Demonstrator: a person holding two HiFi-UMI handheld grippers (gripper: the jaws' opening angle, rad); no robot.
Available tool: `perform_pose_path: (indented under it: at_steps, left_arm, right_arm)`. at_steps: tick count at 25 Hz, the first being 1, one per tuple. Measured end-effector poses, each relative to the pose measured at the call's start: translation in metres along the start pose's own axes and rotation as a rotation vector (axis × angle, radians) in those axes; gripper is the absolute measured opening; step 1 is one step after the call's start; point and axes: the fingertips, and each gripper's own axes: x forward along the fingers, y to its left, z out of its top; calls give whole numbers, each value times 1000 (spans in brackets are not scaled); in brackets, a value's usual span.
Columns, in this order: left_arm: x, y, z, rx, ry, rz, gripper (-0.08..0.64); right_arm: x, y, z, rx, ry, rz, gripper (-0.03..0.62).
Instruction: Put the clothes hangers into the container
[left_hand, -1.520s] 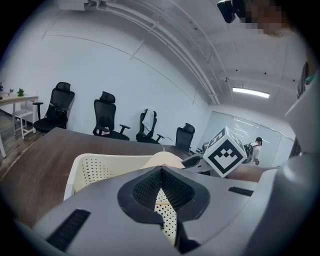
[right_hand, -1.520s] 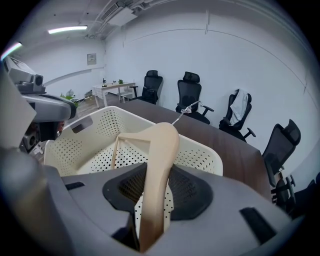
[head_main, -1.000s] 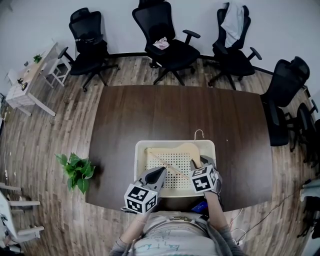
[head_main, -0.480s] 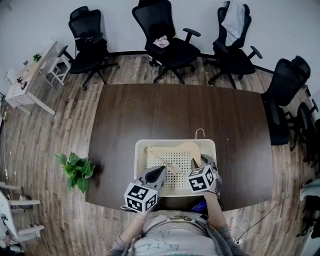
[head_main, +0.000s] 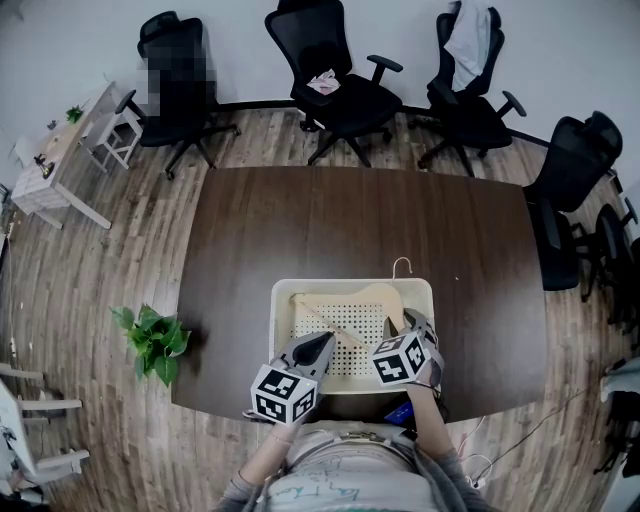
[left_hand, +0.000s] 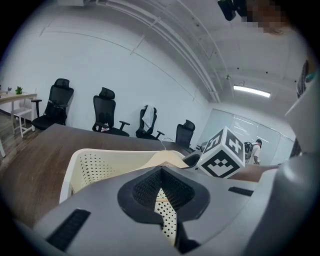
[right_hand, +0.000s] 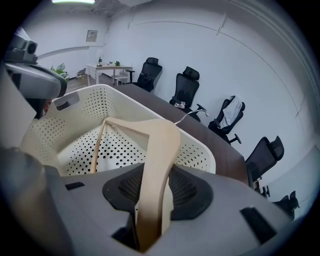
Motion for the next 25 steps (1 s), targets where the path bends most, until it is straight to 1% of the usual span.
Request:
perform_pose_path:
  at_steps: [11, 21, 25]
  left_arm:
    - [3, 2, -2, -4, 10, -5, 11]
    - [3, 4, -5, -4, 17, 2, 11]
    - [3, 4, -7, -5, 17, 3, 11]
  right_arm:
    - [2, 3, -2, -23, 23, 17, 169]
    - [1, 4, -1, 7, 17, 41, 216]
    - [-2, 5, -1, 26, 4, 53, 218]
